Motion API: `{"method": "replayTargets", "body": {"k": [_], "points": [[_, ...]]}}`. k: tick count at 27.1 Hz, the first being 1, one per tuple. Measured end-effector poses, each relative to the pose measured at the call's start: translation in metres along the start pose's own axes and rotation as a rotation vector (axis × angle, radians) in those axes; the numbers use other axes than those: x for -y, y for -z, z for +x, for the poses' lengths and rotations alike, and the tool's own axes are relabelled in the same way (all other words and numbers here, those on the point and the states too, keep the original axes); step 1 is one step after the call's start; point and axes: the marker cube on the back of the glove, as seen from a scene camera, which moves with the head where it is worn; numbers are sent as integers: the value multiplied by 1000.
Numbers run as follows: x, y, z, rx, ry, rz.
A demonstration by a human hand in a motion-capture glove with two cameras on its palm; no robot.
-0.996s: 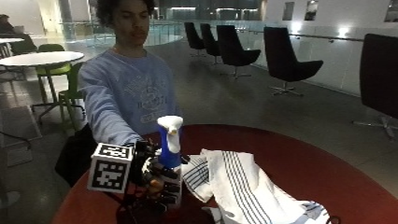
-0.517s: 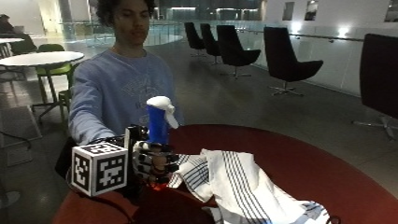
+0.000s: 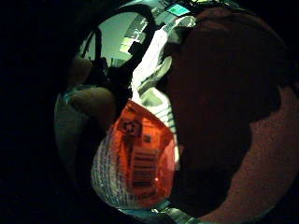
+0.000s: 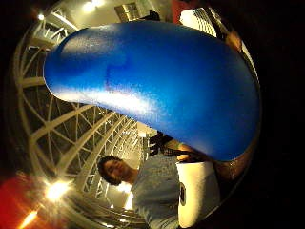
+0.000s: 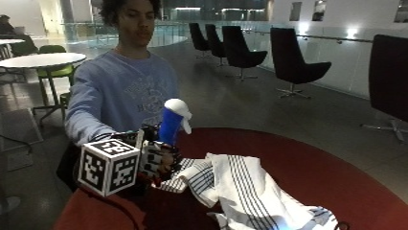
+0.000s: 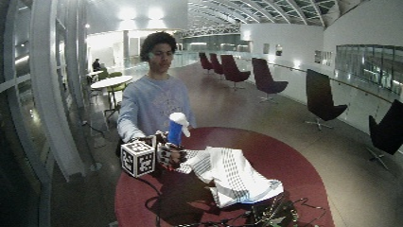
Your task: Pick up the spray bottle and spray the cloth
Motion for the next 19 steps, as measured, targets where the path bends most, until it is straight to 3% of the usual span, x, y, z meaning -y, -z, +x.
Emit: {"method": "replayTargets", "body": {"k": [19], "points": [[18,-51,-24,3,-344,-189]]}}
